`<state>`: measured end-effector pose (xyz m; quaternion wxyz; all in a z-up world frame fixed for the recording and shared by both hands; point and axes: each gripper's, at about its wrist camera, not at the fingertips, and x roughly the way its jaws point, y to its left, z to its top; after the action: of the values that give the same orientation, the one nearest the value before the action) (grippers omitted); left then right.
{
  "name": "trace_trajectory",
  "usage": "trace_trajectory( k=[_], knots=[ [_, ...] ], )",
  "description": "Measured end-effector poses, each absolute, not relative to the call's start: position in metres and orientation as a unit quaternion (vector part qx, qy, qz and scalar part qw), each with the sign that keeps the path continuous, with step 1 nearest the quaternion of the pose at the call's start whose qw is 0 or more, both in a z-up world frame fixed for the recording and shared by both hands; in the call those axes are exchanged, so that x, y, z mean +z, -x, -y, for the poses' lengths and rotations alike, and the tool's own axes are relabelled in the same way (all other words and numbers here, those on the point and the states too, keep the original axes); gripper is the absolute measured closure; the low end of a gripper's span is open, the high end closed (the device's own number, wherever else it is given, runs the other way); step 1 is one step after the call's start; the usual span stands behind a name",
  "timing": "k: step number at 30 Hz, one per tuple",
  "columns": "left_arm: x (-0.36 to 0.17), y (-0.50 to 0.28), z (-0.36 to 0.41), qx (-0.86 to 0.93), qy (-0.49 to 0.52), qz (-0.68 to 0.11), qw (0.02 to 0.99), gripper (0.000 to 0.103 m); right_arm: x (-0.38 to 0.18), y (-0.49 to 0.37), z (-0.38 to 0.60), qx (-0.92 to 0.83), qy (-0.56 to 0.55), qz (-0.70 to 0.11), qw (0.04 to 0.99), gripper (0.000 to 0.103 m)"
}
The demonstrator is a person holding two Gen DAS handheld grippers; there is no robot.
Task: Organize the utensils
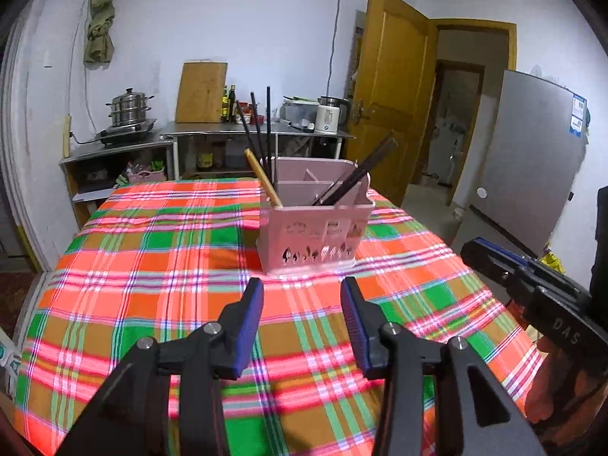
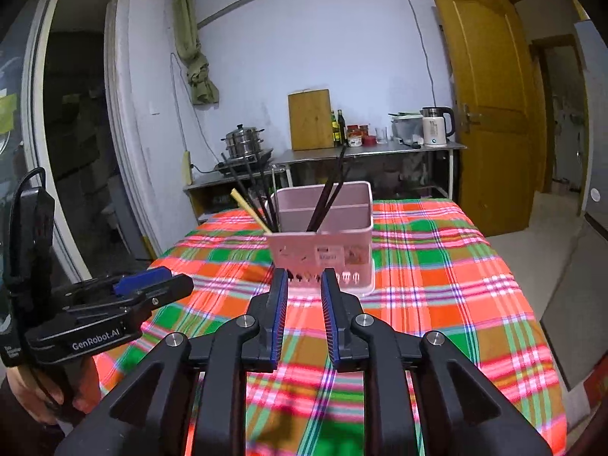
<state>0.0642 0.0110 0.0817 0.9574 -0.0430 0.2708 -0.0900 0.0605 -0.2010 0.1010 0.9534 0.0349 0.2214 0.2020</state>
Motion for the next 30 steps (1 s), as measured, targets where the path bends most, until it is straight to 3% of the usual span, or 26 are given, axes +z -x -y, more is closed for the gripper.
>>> trace_trajectory(
  k=[30],
  knots=[
    [0.033,-0.053,0.000,-0.078,0.022,-0.277,0.957,0.055,0.044,-0.055,0.191,0.184,0.001,-0.260,0.948,0.079]
  ],
)
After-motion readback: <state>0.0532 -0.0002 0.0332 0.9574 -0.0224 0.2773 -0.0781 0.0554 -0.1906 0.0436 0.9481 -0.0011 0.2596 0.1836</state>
